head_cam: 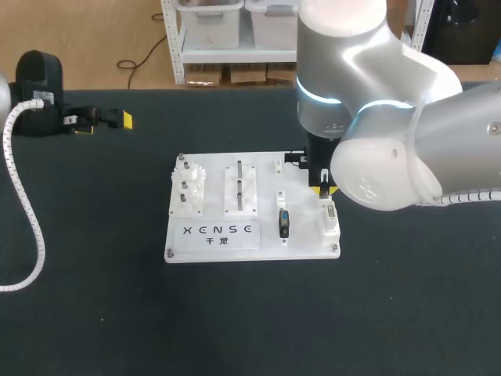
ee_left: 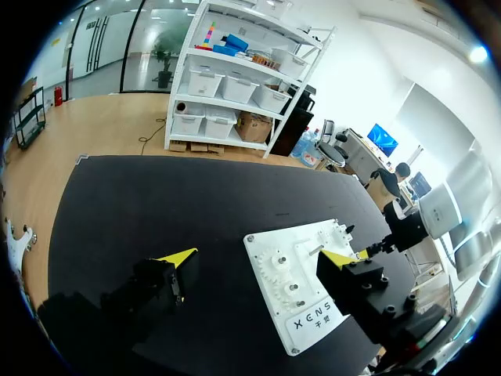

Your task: Insert the USB connector, Ethernet cable, and multi-pin plug into their matching sockets one by one.

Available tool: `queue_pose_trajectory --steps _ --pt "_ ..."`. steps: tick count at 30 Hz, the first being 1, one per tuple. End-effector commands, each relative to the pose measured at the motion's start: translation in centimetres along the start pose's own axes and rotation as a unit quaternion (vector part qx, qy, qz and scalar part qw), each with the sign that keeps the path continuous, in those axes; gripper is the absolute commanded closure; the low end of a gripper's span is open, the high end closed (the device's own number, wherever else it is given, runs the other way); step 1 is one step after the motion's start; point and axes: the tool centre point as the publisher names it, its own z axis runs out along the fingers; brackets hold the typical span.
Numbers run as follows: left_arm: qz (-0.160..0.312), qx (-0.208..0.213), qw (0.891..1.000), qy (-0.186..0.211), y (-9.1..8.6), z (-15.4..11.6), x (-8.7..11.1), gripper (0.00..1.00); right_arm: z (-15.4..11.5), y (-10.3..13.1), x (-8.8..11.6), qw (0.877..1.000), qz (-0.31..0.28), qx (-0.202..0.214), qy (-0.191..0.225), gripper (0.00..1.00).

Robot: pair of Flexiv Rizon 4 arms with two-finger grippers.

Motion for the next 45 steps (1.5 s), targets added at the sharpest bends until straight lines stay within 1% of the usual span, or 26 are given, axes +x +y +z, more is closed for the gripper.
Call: queue_pose_trajectory --steps 1,6,25,32,33,34,35,36,37,41,45 --pt "0.000 0.000 1.000 0.000 0.0 0.0 0.0 0.00 0.1 0.0 0.2 1.000 0.000 -0.001 -0.002 1.00" --pt "0.000 0.000 1.000 0.000 0.0 0.0 0.0 0.00 0.2 -0.1 0.2 1.000 0.001 0.000 -0.003 1.00" --pt "0.000 0.000 1.000 0.000 0.0 0.0 0.0 0.00 2.5 -0.4 -0.3 1.000 0.016 0.016 0.019 1.00" --pt "0.000 0.000 1.000 0.000 0.0 0.0 0.0 0.00 2.3 -0.5 -0.5 1.000 0.017 0.018 0.019 1.00" --pt "0.000 0.000 1.000 0.000 0.0 0.0 0.0 0.00 2.0 -0.5 -0.6 1.000 0.017 0.018 0.017 0.93" --pt "0.000 0.000 1.000 0.000 0.0 0.0 0.0 0.00 1.7 -0.5 -0.6 1.000 0.016 0.017 0.014 0.78" --pt "0.000 0.000 1.000 0.000 0.0 0.0 0.0 0.00 1.3 -0.4 -0.7 1.000 0.016 0.017 0.011 0.60" --pt "0.000 0.000 1.000 0.000 0.0 0.0 0.0 0.00 0.9 -0.4 -0.8 1.000 0.016 0.014 0.005 0.26" --pt "0.000 0.000 1.000 0.000 0.0 0.0 0.0 0.00 0.4 -0.4 -0.9 1.000 0.017 0.013 0.001 0.00" --pt "0.000 0.000 1.000 0.000 0.0 0.0 0.0 0.00 -1.6 0.0 -1.3 1.000 0.021 0.003 -0.020 0.00" --pt "0.000 0.000 1.000 0.000 0.0 0.0 0.0 0.00 -3.6 1.0 -1.2 0.999 0.006 -0.012 -0.038 0.00"
